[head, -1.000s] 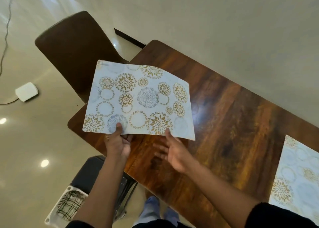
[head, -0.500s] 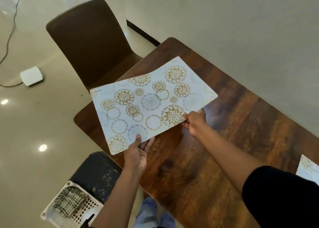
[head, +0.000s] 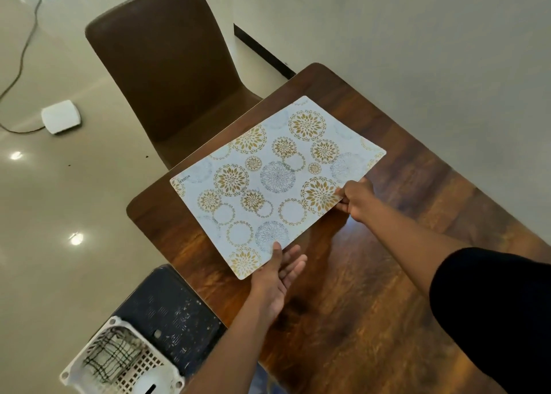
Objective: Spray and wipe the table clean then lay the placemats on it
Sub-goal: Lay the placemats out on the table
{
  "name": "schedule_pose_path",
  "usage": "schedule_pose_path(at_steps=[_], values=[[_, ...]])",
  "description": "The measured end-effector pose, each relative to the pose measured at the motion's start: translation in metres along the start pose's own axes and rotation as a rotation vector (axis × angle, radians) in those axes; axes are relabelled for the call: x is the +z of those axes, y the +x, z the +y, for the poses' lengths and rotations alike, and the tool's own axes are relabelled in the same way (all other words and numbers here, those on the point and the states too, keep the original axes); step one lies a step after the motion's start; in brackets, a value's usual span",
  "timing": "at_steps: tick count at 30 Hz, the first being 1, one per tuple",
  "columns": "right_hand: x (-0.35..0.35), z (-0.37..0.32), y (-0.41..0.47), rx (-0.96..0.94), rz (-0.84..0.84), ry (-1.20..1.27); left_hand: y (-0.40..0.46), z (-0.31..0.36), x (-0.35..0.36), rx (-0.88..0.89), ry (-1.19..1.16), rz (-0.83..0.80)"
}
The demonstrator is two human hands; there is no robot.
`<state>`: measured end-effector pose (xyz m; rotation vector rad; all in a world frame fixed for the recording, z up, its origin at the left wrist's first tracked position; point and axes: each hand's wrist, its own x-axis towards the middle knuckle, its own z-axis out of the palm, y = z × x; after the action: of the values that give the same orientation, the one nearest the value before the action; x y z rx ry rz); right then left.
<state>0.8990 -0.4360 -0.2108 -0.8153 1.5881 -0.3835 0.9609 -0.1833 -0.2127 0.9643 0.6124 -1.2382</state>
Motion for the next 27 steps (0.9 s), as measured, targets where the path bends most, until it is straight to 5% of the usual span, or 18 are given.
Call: schedule_pose_path(at_steps=[6,10,12,15,16,23,27], values=[[0.000,-0.005,0.021,0.000,0.007,0.027,0.004,-0.001,-0.002,-0.167,0.033,-0.055],[-0.001,-0.009,0.028,-0.026,-0.006,0.068,-0.013,-0.002,-0.010,-0.192,0.291,-0.175],[-0.002,-0.008,0.029,-0.052,0.002,0.078,-0.018,-0.009,-0.020,0.110,0.647,-0.177],[-0.006,-0.003,0.029,-0.114,0.054,0.032,-0.011,-0.011,-0.045,1.006,1.363,-0.089],[-0.007,-0.001,0.027,-0.147,0.084,-0.025,-0.010,-0.008,-0.049,1.157,1.489,-0.051],[-0.027,0.024,0.009,-0.595,0.188,-0.775,0.019,0.023,-0.091,1.123,1.891,0.146],[-0.036,0.038,0.008,-0.743,0.072,-1.096,0.027,0.028,-0.108,1.073,1.913,0.228]])
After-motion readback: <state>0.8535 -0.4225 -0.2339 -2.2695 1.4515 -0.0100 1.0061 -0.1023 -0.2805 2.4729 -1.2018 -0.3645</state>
